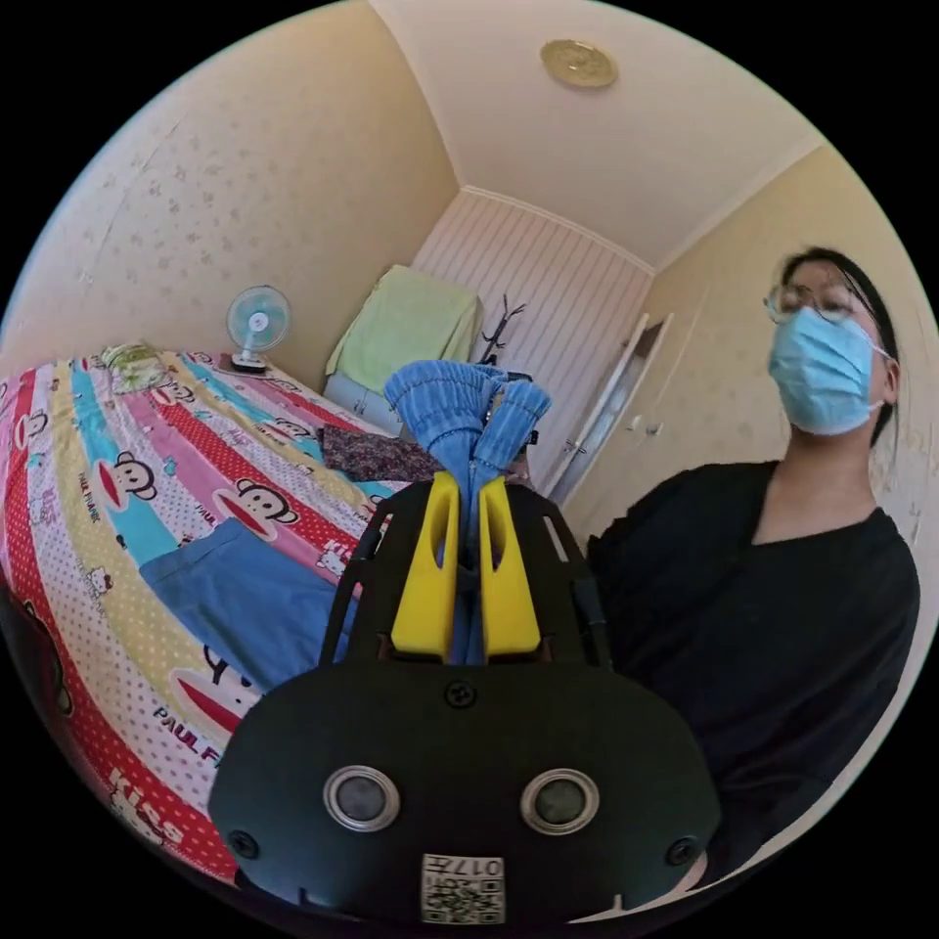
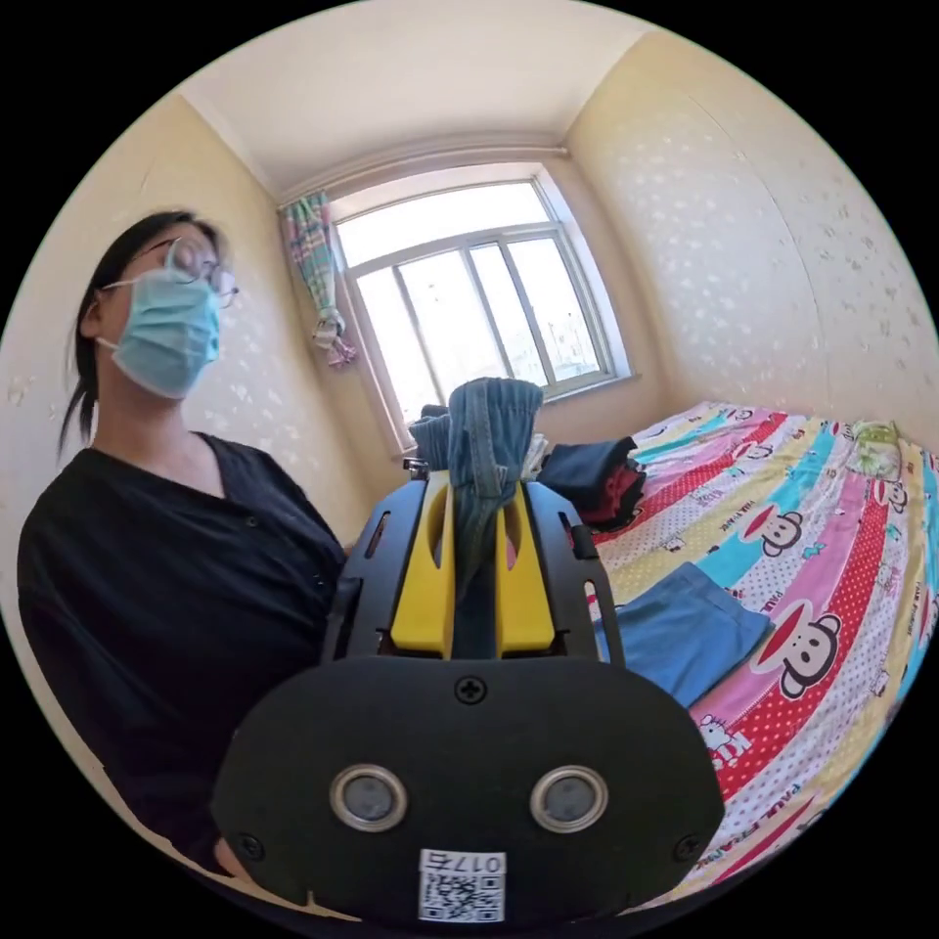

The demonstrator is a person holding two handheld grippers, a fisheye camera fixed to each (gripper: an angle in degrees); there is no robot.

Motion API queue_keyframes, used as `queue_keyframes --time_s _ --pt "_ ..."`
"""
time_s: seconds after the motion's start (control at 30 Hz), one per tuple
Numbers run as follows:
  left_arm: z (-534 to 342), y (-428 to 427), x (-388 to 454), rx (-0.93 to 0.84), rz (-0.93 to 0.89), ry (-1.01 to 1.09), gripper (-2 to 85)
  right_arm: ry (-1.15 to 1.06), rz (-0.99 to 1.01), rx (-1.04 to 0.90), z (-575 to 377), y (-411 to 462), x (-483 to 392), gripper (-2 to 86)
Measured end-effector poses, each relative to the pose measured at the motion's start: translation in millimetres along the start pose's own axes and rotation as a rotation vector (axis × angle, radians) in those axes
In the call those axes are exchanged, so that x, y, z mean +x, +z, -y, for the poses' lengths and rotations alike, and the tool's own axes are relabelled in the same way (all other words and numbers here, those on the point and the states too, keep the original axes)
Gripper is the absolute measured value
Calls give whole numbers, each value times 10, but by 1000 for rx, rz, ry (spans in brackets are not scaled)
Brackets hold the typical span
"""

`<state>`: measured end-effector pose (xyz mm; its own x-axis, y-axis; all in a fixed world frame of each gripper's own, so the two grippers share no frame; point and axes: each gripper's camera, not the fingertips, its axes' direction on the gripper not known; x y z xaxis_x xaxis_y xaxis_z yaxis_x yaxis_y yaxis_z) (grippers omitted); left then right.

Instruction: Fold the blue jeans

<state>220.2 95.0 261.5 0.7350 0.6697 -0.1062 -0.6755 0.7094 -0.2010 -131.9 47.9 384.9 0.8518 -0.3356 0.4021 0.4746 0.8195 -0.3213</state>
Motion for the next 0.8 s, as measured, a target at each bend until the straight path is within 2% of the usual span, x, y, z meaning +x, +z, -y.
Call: queue_keyframes --time_s 0.03,0.07,0.1,0.17,0.2,0.27,0.37,0.43,0.5,0.57,0.67,0.8 --pt "60 29 -304 -11 26 -64 50 85 -35 -26 -13 92 528 70" --pt "119 69 -917 -30 52 -219 80 231 -88 -60 -90 172 1070 82" --pt "84 66 -1436 -21 51 -348 109 299 -125 -85 -162 206 1315 89" --pt "-113 -4 -1983 -5 62 -513 142 535 -279 -150 -637 195 1954 113" --pt "-291 -88 -2145 20 72 -576 146 576 -300 -158 -780 157 2016 117" --pt "-584 -193 -2172 56 88 -592 153 638 -329 -139 -1334 -46 1917 128" --pt "-1151 -178 -2101 -59 129 -634 149 712 -355 -188 -2157 -264 1559 134" --pt "-1468 -132 -2037 -119 98 -665 146 785 -358 -214 -2663 -394 1321 136" --pt "-1739 -34 -1966 -186 -23 -668 128 856 -331 -224 -3099 -511 1083 139" --pt "-1809 78 -1980 -273 -69 -684 125 941 -313 -320 -3541 -526 881 145" --pt "-1739 282 -2145 -454 29 -716 141 1011 -330 -465 -3890 -404 796 162" --pt "-1637 682 -2595 -686 122 -769 199 1060 -323 -543 -4103 -231 861 178"
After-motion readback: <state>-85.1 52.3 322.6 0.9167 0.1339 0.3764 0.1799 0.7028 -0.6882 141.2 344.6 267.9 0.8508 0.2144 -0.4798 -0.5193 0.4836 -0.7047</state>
